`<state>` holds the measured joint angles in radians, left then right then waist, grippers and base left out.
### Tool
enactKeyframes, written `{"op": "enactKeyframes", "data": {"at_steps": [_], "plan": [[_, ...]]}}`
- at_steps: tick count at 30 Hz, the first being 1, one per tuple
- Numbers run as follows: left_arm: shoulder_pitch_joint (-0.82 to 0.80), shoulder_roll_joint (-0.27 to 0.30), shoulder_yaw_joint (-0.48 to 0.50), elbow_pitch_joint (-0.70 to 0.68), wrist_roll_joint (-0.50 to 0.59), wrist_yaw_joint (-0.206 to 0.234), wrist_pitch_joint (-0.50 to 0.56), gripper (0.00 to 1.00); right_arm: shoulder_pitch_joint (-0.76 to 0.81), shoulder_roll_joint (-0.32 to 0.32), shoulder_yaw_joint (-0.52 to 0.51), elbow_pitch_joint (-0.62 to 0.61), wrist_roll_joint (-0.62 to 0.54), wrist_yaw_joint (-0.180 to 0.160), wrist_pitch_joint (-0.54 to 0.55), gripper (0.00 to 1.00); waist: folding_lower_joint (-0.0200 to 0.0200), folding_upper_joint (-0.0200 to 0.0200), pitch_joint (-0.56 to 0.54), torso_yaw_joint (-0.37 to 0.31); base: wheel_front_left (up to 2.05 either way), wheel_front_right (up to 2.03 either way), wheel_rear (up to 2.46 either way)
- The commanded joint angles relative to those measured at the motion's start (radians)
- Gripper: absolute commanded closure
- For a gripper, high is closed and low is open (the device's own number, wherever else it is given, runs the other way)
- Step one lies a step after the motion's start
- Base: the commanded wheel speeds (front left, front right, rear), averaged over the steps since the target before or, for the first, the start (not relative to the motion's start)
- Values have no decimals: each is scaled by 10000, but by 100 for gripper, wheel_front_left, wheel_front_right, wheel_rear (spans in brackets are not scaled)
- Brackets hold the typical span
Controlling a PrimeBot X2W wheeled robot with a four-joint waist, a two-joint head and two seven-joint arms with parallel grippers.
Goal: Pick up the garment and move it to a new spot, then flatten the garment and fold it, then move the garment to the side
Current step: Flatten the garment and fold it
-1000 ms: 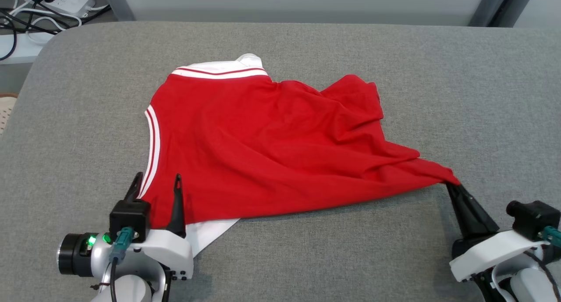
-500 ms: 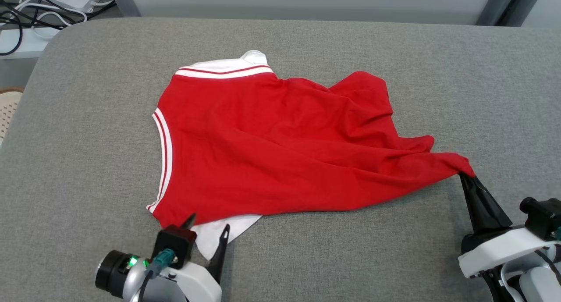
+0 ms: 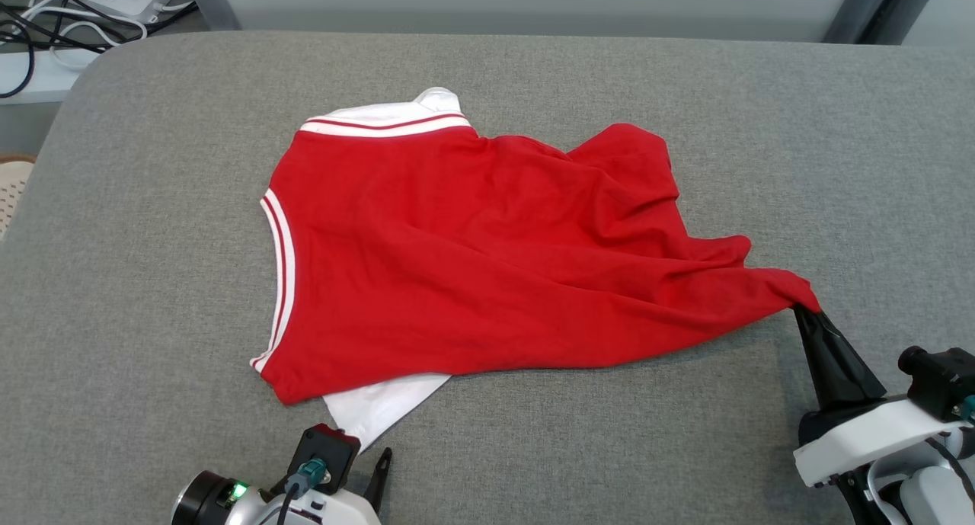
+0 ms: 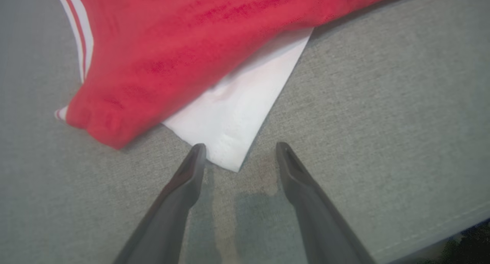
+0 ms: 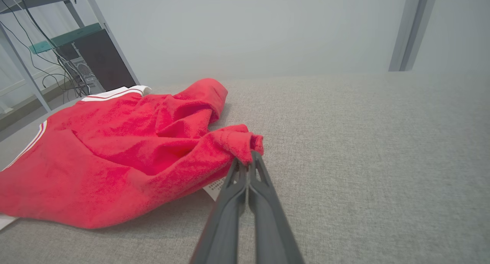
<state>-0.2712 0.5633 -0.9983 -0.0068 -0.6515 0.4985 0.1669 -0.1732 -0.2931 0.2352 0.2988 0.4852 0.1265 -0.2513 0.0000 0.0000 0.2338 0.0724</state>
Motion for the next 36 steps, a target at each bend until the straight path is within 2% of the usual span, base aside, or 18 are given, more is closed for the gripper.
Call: {"op": "enactKeyframes", "data": {"at_steps": [1,2,5,7,8,9,15,17,23,28,34,36], "plan": [[-346,252,259,53,143,78,12,42,18,-234,211,-315,35,42,-105,100,0,0,4,-38,0,0,0],[-368,206,237,183,137,44,7,51,23,-246,230,-324,48,42,-105,100,0,0,7,-56,0,0,0],[-413,62,220,553,115,-34,-107,52,19,-276,260,-360,85,42,-105,100,0,0,33,-109,0,0,0],[-462,-41,210,781,123,-82,-207,65,15,-302,274,-385,108,42,-105,100,0,0,60,-128,0,0,0],[-490,-92,213,889,128,-99,-264,80,9,-313,277,-396,117,42,-105,100,0,0,73,-136,0,0,0],[-517,-141,213,999,129,-123,-313,100,7,-322,281,-407,126,42,-105,100,0,0,87,-144,0,0,0],[-705,-346,611,1354,356,44,-1497,100,17,-366,277,-418,168,42,-105,100,0,0,100,-137,0,0,0],[-779,-251,952,1186,469,288,-2056,100,42,-386,170,-464,174,42,-105,100,0,0,58,-102,0,0,0],[-956,547,2260,-156,985,1224,-3728,100,82,-376,-412,-873,375,42,-105,100,0,0,-143,-15,0,0,0],[-925,1508,3245,-1634,1568,1947,-4123,100,74,-736,-586,-894,633,42,-105,100,0,0,-356,-15,0,0,0],[-560,2248,3701,-2757,1789,2360,-4166,100,240,-1162,-426,-830,1541,42,606,100,0,0,-464,-118,0,0,0],[-490,2301,3587,-2889,1810,2213,-4173,100,274,-1211,-180,-739,2050,42,1445,100,0,0,-418,-191,0,0,0]]}}
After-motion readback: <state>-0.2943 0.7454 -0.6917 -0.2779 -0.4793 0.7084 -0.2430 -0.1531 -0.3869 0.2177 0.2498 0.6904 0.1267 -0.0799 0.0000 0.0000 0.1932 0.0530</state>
